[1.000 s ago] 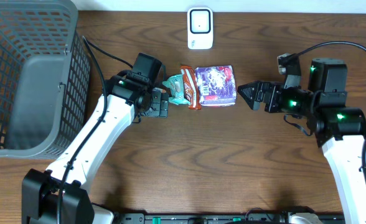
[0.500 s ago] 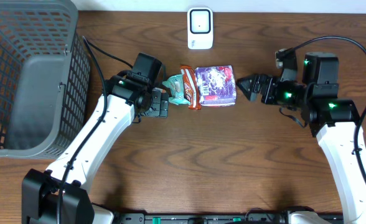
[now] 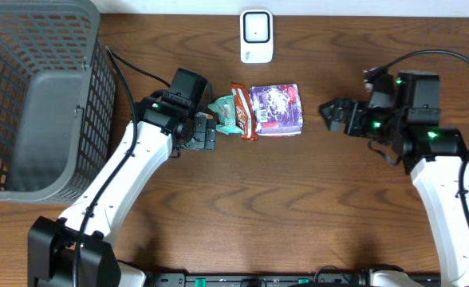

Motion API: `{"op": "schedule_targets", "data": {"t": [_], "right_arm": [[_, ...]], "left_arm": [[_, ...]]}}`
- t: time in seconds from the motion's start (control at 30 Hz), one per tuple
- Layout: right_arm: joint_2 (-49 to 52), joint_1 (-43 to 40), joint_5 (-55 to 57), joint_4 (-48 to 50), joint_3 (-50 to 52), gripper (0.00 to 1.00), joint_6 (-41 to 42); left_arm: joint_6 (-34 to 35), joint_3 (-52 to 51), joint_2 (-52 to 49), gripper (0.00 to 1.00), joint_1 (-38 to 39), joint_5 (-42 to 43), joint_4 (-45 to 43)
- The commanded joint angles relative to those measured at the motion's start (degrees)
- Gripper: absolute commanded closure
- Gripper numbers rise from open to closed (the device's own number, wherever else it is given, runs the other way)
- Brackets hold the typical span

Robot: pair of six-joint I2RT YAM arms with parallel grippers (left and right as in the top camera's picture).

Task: Scan the item barcode
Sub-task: 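Lower the right gripper onto the purple package and grasp it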

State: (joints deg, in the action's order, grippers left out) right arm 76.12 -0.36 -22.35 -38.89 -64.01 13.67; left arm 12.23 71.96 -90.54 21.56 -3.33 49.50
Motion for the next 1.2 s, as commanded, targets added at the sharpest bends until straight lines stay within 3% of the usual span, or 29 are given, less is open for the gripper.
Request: {"op": "schedule_targets", "data": {"t": [0.0, 0.3, 0.6, 1.0, 1.1, 1.17], "right_arm": [[-0.2, -2.1, 6.4, 1.9, 0.0, 0.01, -1.6], [5.4, -1.8, 2.3, 6.4, 0.0, 0.01, -1.9], [20.6, -1.8, -22.8, 18.5, 0.0, 0.07, -3.8], [35.6, 2.1, -22.9, 27.8, 0.0, 0.12, -1.3], [37.9, 3.5, -19.6, 29.6, 0.0, 0.11, -0.6], [39.4, 4.5, -15.4, 29.8, 0.0, 0.17, 1.1]], "left_arm": [[0.5, 0.3, 0.0, 0.02, 0.1, -0.1, 0.2], [0.5, 0.3, 0.0, 0.02, 0.1, -0.1, 0.2], [0.5, 0.3, 0.0, 0.02, 0.1, -0.1, 0.2], [0.5, 0.3, 0.0, 0.02, 0.1, -0.1, 0.2], [0.5, 0.3, 0.0, 0.02, 0.1, -0.1, 0.2], [0.6, 0.3, 0.0, 0.02, 0.1, -0.1, 0.2]]}}
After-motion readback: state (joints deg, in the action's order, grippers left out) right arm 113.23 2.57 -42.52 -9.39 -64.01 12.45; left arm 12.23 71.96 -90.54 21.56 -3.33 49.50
